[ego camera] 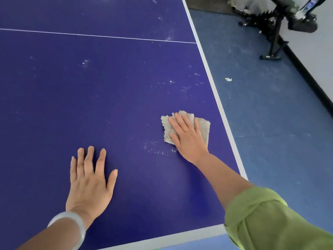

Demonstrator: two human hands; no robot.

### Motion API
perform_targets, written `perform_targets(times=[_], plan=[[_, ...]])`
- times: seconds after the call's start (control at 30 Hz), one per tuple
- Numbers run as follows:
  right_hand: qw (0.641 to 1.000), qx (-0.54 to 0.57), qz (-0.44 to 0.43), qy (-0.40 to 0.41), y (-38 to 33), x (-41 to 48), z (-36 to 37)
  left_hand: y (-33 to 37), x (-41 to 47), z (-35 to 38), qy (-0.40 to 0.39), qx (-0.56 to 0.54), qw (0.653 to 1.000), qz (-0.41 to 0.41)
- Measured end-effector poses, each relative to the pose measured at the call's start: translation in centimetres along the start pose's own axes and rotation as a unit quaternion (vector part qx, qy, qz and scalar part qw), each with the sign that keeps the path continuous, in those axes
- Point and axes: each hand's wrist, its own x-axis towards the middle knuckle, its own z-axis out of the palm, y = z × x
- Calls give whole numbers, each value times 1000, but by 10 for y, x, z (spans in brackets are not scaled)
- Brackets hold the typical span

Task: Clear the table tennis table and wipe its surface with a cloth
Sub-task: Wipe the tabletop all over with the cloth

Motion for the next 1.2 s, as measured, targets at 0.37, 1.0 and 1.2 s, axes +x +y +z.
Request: perform_targets(times=[0.37, 1.0, 1.2], plan=[[976, 88, 194, 42, -34, 61, -6, 1, 2, -4, -24, 23, 999, -5], [977, 27, 204, 55, -129, -37, 23, -1, 0, -4, -41, 25, 999, -8], [993, 7, 116, 34, -56, 2, 7, -2, 2, -4, -44, 23, 999, -9]])
